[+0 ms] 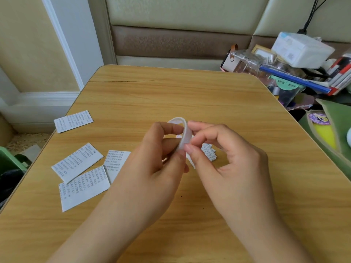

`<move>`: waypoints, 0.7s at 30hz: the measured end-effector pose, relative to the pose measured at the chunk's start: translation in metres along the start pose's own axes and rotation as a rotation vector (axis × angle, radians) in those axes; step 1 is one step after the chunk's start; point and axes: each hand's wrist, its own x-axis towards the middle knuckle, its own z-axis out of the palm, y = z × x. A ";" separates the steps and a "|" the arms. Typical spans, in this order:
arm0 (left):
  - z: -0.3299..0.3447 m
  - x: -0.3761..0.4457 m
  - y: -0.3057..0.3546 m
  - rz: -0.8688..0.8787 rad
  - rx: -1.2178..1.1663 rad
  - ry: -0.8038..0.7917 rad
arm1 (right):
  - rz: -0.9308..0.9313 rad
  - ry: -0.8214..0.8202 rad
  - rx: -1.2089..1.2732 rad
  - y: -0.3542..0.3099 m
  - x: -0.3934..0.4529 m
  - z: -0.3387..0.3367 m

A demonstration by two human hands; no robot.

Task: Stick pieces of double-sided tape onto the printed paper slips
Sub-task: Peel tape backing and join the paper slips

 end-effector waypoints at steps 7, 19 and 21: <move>-0.008 0.001 0.006 -0.067 0.024 0.020 | 0.111 0.002 0.058 -0.003 0.000 0.004; -0.012 -0.001 0.007 -0.016 0.185 0.077 | -0.059 -0.050 -0.091 0.002 0.003 0.010; -0.012 -0.001 0.007 -0.004 0.211 0.074 | -0.064 -0.025 -0.079 0.002 0.003 0.010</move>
